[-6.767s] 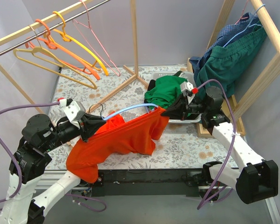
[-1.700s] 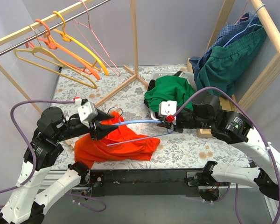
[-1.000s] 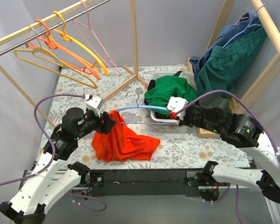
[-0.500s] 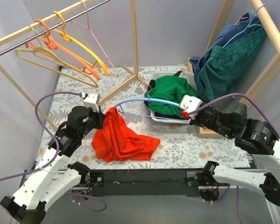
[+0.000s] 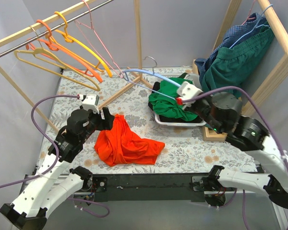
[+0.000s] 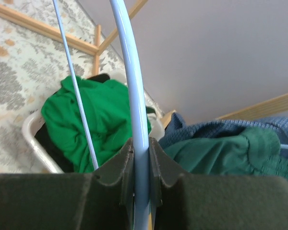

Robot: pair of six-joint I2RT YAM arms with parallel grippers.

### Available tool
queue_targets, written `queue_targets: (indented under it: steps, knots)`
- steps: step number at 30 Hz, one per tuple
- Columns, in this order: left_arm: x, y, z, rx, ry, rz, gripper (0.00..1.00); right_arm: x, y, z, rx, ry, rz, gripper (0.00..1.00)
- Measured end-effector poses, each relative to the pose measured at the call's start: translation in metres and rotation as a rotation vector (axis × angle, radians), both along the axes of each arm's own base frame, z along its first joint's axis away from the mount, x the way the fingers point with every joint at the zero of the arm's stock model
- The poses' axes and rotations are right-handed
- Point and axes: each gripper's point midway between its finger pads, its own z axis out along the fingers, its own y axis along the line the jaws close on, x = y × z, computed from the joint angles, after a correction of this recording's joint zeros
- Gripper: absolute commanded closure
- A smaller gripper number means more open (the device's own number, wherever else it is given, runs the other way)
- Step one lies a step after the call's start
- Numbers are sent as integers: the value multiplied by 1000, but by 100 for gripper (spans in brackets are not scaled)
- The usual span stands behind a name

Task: Remove the t-shirt from the hanger
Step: Place the hanger at the clothesline.

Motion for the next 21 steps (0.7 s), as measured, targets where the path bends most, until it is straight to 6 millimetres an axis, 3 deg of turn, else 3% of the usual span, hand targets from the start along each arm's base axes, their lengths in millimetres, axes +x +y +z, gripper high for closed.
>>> queue_targets:
  steps: [6, 11, 16, 21]
  knots:
    - [-5, -9, 10, -45, -25, -48, 24, 49, 57, -2, -31, -103, -6, 99]
    - [-10, -17, 21, -97, -51, -94, 22, 91, 93, 19, -15, -196, -21, 99]
    - [-17, -26, 30, -142, -66, -146, 22, 131, 111, 56, 48, -315, -73, 99]
    - [-21, -35, 33, -177, -64, -189, 22, 164, 124, 78, 100, -400, -106, 99]
